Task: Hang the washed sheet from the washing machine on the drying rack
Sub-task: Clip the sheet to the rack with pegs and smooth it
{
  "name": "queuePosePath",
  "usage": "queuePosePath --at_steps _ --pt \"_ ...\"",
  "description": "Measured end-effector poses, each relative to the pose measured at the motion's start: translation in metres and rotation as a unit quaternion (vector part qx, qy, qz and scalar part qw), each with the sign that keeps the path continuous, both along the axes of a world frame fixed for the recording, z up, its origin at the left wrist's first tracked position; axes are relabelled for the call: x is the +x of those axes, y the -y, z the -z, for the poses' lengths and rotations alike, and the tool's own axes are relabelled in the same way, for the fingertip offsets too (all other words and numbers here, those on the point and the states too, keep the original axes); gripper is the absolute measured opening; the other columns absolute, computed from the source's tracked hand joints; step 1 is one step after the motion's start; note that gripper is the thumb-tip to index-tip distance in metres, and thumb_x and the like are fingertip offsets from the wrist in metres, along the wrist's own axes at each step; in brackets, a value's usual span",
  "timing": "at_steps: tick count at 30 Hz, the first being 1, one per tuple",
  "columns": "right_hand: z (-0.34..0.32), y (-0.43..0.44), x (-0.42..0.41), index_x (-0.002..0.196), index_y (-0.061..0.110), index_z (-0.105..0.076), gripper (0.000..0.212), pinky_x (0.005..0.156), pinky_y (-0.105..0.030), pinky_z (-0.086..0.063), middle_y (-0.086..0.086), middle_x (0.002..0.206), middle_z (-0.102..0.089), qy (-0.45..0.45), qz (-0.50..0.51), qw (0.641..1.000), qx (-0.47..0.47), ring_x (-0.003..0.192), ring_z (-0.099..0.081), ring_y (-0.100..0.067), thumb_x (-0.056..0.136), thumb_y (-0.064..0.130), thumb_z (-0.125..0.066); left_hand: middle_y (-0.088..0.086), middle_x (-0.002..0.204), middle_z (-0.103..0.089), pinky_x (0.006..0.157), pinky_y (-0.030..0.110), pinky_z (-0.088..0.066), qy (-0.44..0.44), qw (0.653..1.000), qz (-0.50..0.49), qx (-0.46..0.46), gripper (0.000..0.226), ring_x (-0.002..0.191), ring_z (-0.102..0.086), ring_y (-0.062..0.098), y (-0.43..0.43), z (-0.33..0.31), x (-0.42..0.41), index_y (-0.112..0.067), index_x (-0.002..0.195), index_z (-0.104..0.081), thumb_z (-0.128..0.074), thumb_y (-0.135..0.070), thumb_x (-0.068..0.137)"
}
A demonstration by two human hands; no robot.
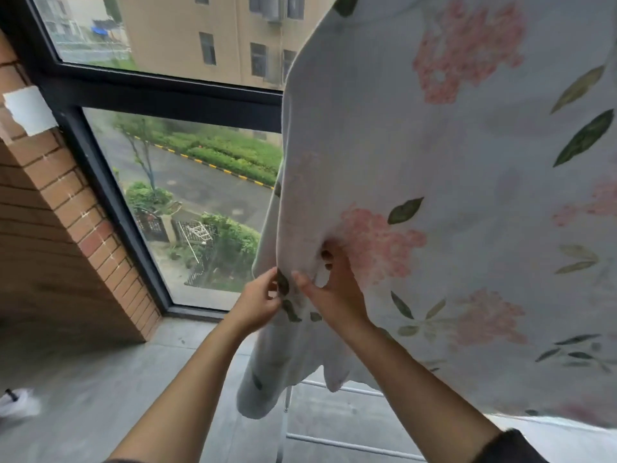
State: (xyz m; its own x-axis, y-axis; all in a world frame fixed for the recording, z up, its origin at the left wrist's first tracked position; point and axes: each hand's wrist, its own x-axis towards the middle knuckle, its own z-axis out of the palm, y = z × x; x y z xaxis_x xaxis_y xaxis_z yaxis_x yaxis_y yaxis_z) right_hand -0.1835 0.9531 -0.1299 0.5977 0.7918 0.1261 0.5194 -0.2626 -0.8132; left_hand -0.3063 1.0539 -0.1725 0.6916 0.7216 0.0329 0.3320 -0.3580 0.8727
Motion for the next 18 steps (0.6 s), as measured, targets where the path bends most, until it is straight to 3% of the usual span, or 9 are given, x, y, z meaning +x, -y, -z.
queuePosePath --at_steps 1,3,5,8,11,12,14,16,18 --pt "-0.001 -0.009 -0.012 0.133 0.031 -0.032 0.075 0.095 -0.037 -0.045 0.009 0.13 -0.049 -0.003 0.041 0.999 -0.008 0.116 -0.05 -0.013 0.071 0.059 -0.066 -0.012 0.09 -0.064 0.07 0.021 -0.05 -0.018 0.998 0.055 -0.028 0.044 0.086 -0.064 0.013 -0.005 -0.001 -0.009 -0.033 0.104 -0.054 -0.045 -0.008 0.07" --pt "-0.004 -0.02 -0.022 0.132 0.027 -0.037 0.062 0.092 -0.038 -0.046 0.004 0.126 -0.054 -0.004 0.096 0.995 -0.012 0.113 -0.055 -0.019 0.079 0.049 -0.062 -0.011 0.095 -0.067 0.076 0.023 -0.052 -0.024 0.994 0.093 -0.053 0.055 0.089 -0.065 0.011 -0.018 0.001 -0.018 -0.034 0.104 -0.057 -0.037 -0.006 0.062" --pt "-0.009 -0.025 -0.024 0.127 0.025 -0.046 0.04 0.089 -0.038 -0.048 0.0 0.119 -0.061 0.01 0.118 0.993 -0.027 0.108 -0.058 -0.025 0.089 0.035 -0.053 -0.002 0.096 -0.068 0.086 0.033 -0.052 -0.001 1.0 0.008 -0.028 0.048 0.089 -0.065 0.015 -0.036 0.0 -0.019 -0.023 0.099 -0.064 -0.04 0.004 0.069" --pt "-0.016 -0.016 -0.023 0.126 0.02 -0.051 0.032 0.086 -0.039 -0.049 -0.004 0.115 -0.063 0.047 0.123 0.988 -0.076 0.103 -0.06 -0.028 0.096 0.029 -0.044 0.009 0.117 -0.057 0.093 0.035 -0.046 -0.011 0.99 -0.139 -0.006 0.04 0.105 -0.057 0.026 -0.068 -0.003 -0.007 -0.009 0.12 -0.053 -0.053 -0.003 0.081" --pt "-0.019 -0.008 -0.023 0.127 0.019 -0.05 0.033 0.086 -0.039 -0.05 -0.006 0.116 -0.063 0.061 0.129 0.985 -0.099 0.102 -0.06 -0.029 0.097 0.03 -0.043 0.017 0.132 -0.046 0.098 0.039 -0.041 -0.039 0.973 -0.148 -0.17 0.071 0.12 -0.047 0.034 -0.084 -0.005 0.013 -0.004 0.14 -0.026 -0.063 -0.02 0.082" --pt "-0.02 -0.007 -0.023 0.128 0.019 -0.05 0.033 0.085 -0.038 -0.05 -0.006 0.116 -0.063 0.061 0.132 0.984 -0.105 0.102 -0.06 -0.029 0.097 0.03 -0.043 0.016 0.13 -0.048 0.093 0.037 -0.042 -0.034 0.96 -0.147 -0.238 0.069 0.117 -0.049 0.031 -0.084 -0.003 0.017 -0.002 0.139 -0.028 -0.063 -0.02 0.083" --pt "-0.022 -0.008 -0.022 0.125 0.019 -0.052 0.033 0.081 -0.034 -0.049 -0.006 0.114 -0.064 0.071 0.137 0.98 -0.123 0.1 -0.061 -0.029 0.097 0.032 -0.043 0.009 0.111 -0.056 0.078 0.033 -0.039 -0.028 0.937 -0.102 -0.332 0.037 0.1 -0.052 0.022 -0.087 0.004 0.017 -0.006 0.119 -0.05 -0.062 -0.02 0.087" --pt "-0.026 -0.01 -0.024 0.122 0.018 -0.053 0.032 0.077 -0.033 -0.047 -0.006 0.112 -0.064 0.084 0.136 0.975 -0.154 0.098 -0.06 -0.029 0.097 0.035 -0.041 0.007 0.09 -0.055 0.071 0.031 -0.036 0.003 0.946 -0.081 -0.315 0.013 0.089 -0.047 0.017 -0.098 0.018 0.008 -0.014 0.094 -0.058 -0.063 -0.018 0.084" --pt "-0.03 -0.014 -0.029 0.121 0.019 -0.055 0.037 0.081 -0.033 -0.047 -0.006 0.113 -0.064 0.091 0.125 0.968 -0.198 0.101 -0.06 -0.029 0.097 0.04 -0.038 0.01 0.082 -0.054 0.07 0.031 -0.038 0.064 0.953 -0.131 -0.267 0.01 0.084 -0.046 0.017 -0.122 0.02 -0.004 -0.014 0.078 -0.056 -0.065 -0.018 0.079"
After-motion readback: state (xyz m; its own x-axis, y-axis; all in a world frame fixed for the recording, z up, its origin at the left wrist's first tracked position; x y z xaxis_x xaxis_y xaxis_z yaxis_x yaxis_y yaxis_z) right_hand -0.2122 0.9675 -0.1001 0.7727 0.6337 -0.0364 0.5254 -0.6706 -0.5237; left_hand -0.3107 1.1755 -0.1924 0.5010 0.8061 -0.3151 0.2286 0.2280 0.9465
